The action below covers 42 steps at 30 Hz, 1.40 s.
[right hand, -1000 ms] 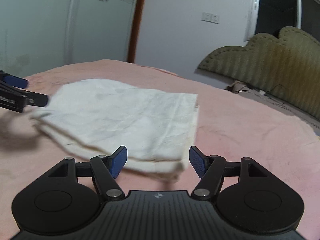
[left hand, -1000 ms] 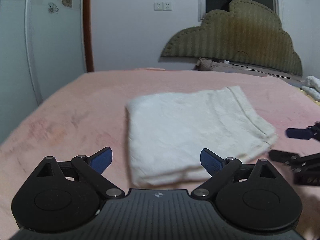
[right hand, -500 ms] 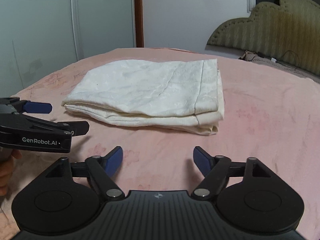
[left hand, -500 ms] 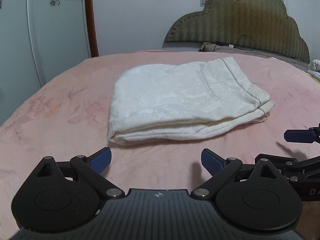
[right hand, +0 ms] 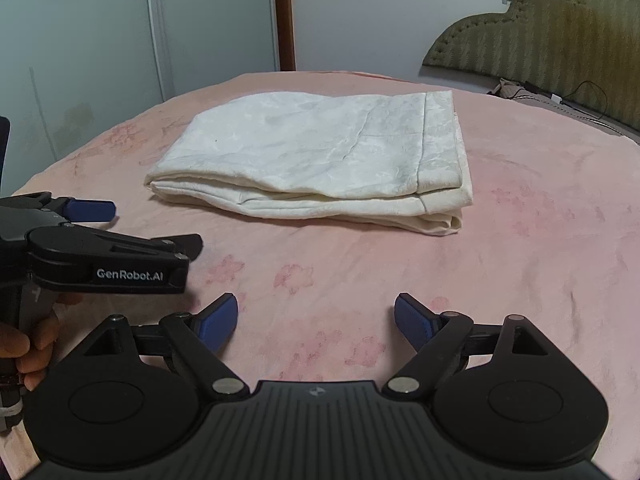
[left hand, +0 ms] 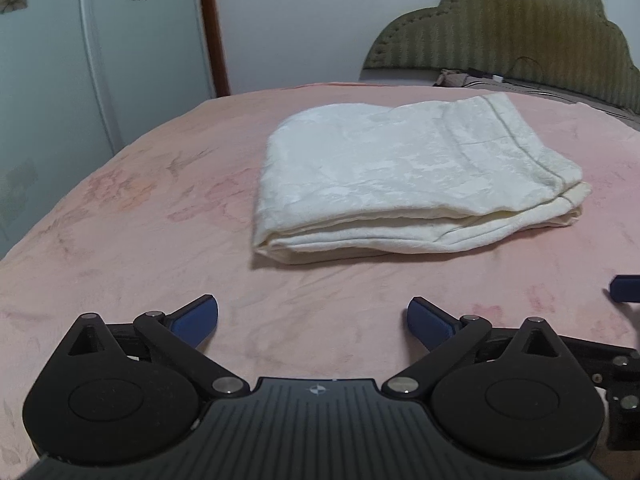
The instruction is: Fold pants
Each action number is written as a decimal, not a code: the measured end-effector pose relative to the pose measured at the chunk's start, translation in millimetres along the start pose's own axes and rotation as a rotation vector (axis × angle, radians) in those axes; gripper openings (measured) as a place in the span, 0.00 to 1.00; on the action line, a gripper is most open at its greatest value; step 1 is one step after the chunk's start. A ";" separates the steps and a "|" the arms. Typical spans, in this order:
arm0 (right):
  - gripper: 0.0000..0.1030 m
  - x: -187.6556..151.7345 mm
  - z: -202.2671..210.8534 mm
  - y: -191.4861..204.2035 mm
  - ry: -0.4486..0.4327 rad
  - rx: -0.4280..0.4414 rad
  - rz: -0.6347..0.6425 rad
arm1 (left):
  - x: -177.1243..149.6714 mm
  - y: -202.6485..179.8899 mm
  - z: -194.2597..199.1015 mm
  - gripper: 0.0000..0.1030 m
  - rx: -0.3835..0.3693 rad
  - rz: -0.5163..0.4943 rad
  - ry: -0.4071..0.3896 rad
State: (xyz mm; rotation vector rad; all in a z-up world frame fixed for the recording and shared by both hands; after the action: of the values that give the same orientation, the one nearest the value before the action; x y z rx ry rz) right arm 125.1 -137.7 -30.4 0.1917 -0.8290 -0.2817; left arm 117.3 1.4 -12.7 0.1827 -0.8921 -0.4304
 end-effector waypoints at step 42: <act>1.00 8.4 -17.5 -21.5 -0.058 -0.167 -0.163 | -5.9 8.4 -3.9 1.00 -0.044 0.074 0.028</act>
State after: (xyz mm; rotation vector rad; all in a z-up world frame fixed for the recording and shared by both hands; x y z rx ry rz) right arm 139.9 -159.6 -42.1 0.0949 -0.8445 -0.5102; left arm 119.6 11.5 -16.6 0.1143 -0.8587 -0.3776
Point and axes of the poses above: each gripper's, at about its wrist camera, not at the fingertips, and z roughly against the way its jaws point, y to its left, x to its top, the point moved 4 cm from there along -z, roughly the way its jaws point, and after that the axes turned 15 degrees about -z, right-handed, at the moved point
